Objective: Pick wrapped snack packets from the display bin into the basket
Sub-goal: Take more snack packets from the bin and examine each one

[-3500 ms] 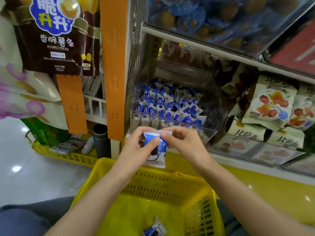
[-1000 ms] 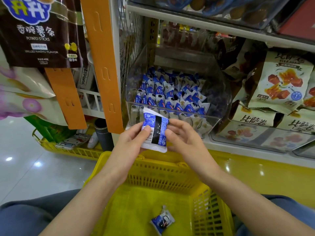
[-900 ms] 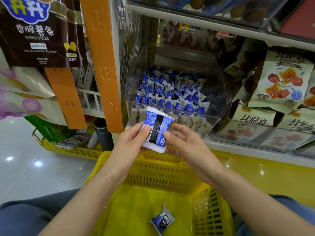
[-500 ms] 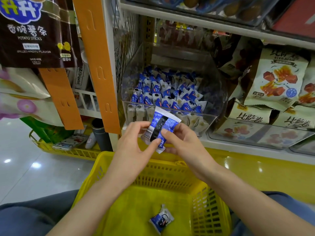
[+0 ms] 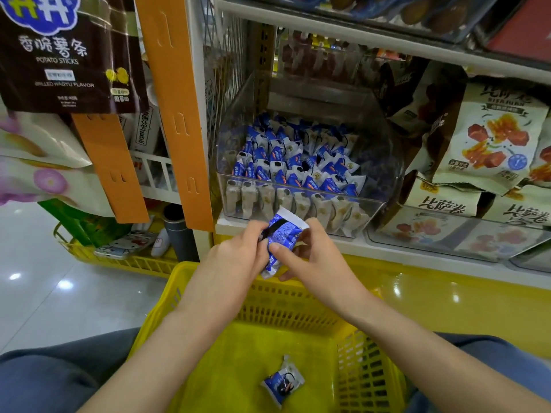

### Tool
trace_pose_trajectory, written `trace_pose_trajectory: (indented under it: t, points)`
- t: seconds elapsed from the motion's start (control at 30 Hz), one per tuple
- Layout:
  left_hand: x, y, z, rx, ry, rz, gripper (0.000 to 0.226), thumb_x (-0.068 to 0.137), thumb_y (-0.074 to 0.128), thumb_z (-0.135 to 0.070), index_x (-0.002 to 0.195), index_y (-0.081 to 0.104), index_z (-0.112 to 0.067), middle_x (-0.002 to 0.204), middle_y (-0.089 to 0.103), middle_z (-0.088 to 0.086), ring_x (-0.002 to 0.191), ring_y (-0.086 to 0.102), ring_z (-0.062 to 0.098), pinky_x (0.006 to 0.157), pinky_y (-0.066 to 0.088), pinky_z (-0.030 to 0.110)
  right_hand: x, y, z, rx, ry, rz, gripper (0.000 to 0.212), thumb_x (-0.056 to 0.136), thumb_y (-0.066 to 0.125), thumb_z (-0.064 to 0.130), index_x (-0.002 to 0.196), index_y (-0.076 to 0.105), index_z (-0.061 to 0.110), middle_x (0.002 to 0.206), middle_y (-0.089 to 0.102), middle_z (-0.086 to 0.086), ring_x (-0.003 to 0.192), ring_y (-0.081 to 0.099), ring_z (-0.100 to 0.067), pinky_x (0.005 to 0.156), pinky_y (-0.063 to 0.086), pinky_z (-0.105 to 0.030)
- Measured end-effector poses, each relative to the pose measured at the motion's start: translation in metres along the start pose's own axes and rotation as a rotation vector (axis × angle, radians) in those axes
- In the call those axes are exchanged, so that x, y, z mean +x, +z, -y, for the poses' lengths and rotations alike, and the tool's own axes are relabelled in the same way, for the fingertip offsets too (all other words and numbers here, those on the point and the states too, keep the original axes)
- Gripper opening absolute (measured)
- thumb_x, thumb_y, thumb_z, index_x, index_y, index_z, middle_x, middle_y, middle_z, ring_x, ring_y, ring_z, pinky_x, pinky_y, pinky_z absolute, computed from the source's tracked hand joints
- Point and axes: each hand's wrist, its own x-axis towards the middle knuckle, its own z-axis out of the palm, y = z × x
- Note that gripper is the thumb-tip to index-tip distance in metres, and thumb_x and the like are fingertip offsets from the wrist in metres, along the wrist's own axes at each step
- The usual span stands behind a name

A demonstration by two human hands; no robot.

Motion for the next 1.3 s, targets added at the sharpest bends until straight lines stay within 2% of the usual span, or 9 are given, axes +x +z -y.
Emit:
trace_pose_trajectory:
  t: [0.27, 0.43, 0.57, 0.7, 0.8, 0.9, 1.07, 1.17, 1.3]
  points:
    - [0.001, -0.001, 0.001, -0.01, -0.023, -0.038, 0.03, 0.096, 0.037, -0.028, 0.123, 0.048, -0.017, 0.086, 0.066, 0.007, 0.077, 0.063, 0.025, 0.06, 0.045, 0.034, 0.0, 0.001, -0.004, -0.116, -0.071, 0.008, 0.03, 0.084, 0.065, 0.027, 0.097, 0.044, 0.01, 0.095, 0.065, -0.005, 0.084, 0.064, -0.021, 0.074, 0.055, -0.045]
    - [0.001, -0.002, 0.004, 0.053, 0.038, -0.059, 0.024, 0.097, 0.039, -0.027, 0.109, 0.053, -0.012, 0.077, 0.063, 0.005, 0.071, 0.062, 0.027, 0.054, 0.041, 0.034, -0.002, 0.0, -0.009, -0.283, -0.181, 0.077, 0.03, 0.084, 0.065, 0.03, 0.084, 0.035, 0.03, 0.08, 0.06, 0.015, 0.07, 0.057, 0.009, 0.059, 0.043, -0.008]
    - [0.002, 0.0, 0.004, -0.091, -0.044, -0.073, 0.016, 0.097, 0.04, -0.021, 0.094, 0.054, -0.013, 0.061, 0.048, -0.003, 0.056, 0.05, 0.022, 0.051, 0.035, 0.035, -0.002, -0.001, -0.008, -0.244, -0.202, 0.062, 0.028, 0.084, 0.065, 0.033, 0.086, 0.038, 0.028, 0.087, 0.061, 0.01, 0.074, 0.06, 0.001, 0.063, 0.049, -0.016]
    - [0.011, -0.001, 0.006, -0.313, -0.174, -0.116, 0.024, 0.097, 0.041, -0.018, 0.076, 0.053, -0.023, 0.065, 0.054, -0.004, 0.061, 0.051, 0.008, 0.053, 0.037, 0.017, -0.002, 0.0, -0.005, -0.1, -0.231, 0.09, 0.018, 0.088, 0.057, 0.033, 0.097, 0.045, 0.023, 0.102, 0.061, 0.007, 0.093, 0.058, 0.003, 0.076, 0.05, -0.017]
    - [0.016, -0.003, 0.002, -0.664, -0.372, -0.028, 0.031, 0.099, 0.038, -0.021, 0.084, 0.065, -0.019, 0.079, 0.068, 0.007, 0.075, 0.063, 0.017, 0.071, 0.051, 0.034, -0.002, 0.001, -0.002, 0.043, -0.19, 0.083, 0.015, 0.091, 0.056, 0.019, 0.1, 0.044, 0.023, 0.109, 0.059, 0.001, 0.087, 0.061, -0.003, 0.071, 0.051, -0.018]
    - [0.018, -0.007, -0.007, -1.077, -0.572, 0.015, 0.033, 0.097, 0.037, -0.031, 0.082, 0.065, -0.021, 0.069, 0.072, -0.004, 0.067, 0.067, 0.007, 0.063, 0.055, 0.023, 0.001, -0.003, 0.003, 0.148, -0.104, 0.008, 0.034, 0.085, 0.063, 0.019, 0.109, 0.04, 0.028, 0.111, 0.059, 0.003, 0.089, 0.063, -0.006, 0.071, 0.053, -0.019]
    - [0.014, -0.008, -0.011, -0.972, -0.376, 0.012, 0.012, 0.091, 0.053, -0.016, 0.098, 0.062, -0.016, 0.073, 0.068, -0.014, 0.064, 0.058, -0.007, 0.055, 0.044, 0.009, 0.005, -0.005, 0.005, 0.137, -0.043, -0.015, 0.044, 0.082, 0.066, 0.017, 0.12, 0.044, 0.018, 0.114, 0.061, 0.001, 0.103, 0.06, -0.01, 0.09, 0.049, -0.023]
    - [0.014, -0.011, -0.009, -0.949, -0.368, 0.0, 0.015, 0.095, 0.047, -0.012, 0.096, 0.062, -0.013, 0.065, 0.065, -0.018, 0.058, 0.055, -0.009, 0.054, 0.04, 0.006, 0.005, -0.006, 0.006, 0.192, -0.068, 0.06, 0.018, 0.088, 0.059, 0.01, 0.105, 0.058, 0.016, 0.103, 0.067, 0.004, 0.091, 0.062, -0.002, 0.081, 0.048, -0.013]
    - [0.016, -0.013, -0.01, -1.067, -0.46, -0.029, 0.018, 0.096, 0.046, -0.015, 0.098, 0.064, -0.018, 0.085, 0.07, -0.008, 0.075, 0.063, 0.0, 0.067, 0.051, 0.015, 0.005, -0.015, 0.011, 0.198, -0.122, 0.065, 0.017, 0.086, 0.062, 0.011, 0.098, 0.065, 0.022, 0.092, 0.072, 0.013, 0.086, 0.064, 0.001, 0.075, 0.047, -0.01]
